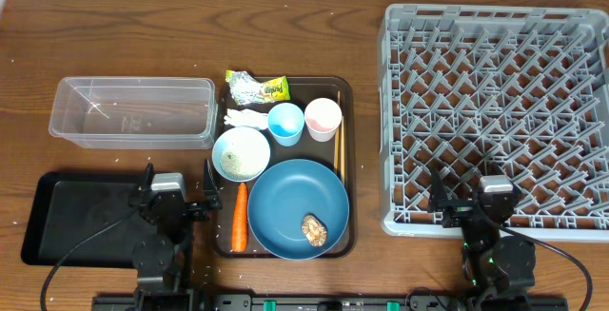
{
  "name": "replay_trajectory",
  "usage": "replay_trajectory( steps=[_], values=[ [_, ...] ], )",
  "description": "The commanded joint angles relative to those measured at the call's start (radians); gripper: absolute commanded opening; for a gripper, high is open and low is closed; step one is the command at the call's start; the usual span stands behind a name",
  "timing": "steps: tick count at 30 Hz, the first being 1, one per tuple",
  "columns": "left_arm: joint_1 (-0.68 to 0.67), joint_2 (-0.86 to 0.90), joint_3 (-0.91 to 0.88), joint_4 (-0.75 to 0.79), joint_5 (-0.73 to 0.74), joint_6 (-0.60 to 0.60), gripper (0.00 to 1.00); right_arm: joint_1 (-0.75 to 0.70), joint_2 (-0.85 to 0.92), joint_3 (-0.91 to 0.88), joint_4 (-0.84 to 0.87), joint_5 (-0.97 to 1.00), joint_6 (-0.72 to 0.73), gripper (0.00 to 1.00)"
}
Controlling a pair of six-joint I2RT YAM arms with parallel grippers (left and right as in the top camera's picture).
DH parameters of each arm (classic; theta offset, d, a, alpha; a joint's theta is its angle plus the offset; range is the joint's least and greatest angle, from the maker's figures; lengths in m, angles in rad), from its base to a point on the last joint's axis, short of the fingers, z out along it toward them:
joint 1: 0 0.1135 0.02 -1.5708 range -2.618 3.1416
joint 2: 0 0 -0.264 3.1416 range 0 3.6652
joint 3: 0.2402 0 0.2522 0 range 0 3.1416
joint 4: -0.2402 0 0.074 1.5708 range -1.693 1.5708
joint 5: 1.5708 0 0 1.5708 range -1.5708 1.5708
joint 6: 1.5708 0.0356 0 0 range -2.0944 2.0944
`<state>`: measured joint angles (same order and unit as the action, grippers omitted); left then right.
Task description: Sort waste into correct bins and load items into the dishwasher rack
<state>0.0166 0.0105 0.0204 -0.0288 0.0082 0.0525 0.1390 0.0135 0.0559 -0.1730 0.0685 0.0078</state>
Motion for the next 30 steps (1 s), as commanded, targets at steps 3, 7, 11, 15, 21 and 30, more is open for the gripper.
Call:
replay_trajectory(
  steps=[3, 7, 11, 15, 21, 30],
  values=[
    [-0.002, 0.0, -0.016, -0.042, -0.015, -0.031, 0.98, -0.015, -0.005, -0.006, 0.003, 0.01, 0.01, 0.99],
    [-0.002, 0.0, -0.016, -0.04, 0.013, -0.031, 0.98, -0.015, -0.005, -0.006, 0.003, 0.01, 0.01, 0.99],
    [-0.002, 0.0, -0.016, -0.02, 0.143, -0.031, 0.98, -0.015, -0.005, -0.006, 0.012, 0.026, 0.01, 0.99],
    [-0.002, 0.0, -0.006, 0.04, 0.279, -0.102, 0.98, -0.015, -0.005, -0.005, 0.084, -0.048, 0.015, 0.99],
    [-0.001, 0.074, 0.163, -0.01, 0.276, -0.144, 0.98, -0.015, 0.033, 0.098, 0.124, -0.11, 0.135, 0.99],
    [-0.002, 0.61, 0.681, -0.36, 0.299, -0.143, 0.98, -0.015, 0.487, 0.534, -0.166, -0.142, 0.182, 0.99]
  ],
)
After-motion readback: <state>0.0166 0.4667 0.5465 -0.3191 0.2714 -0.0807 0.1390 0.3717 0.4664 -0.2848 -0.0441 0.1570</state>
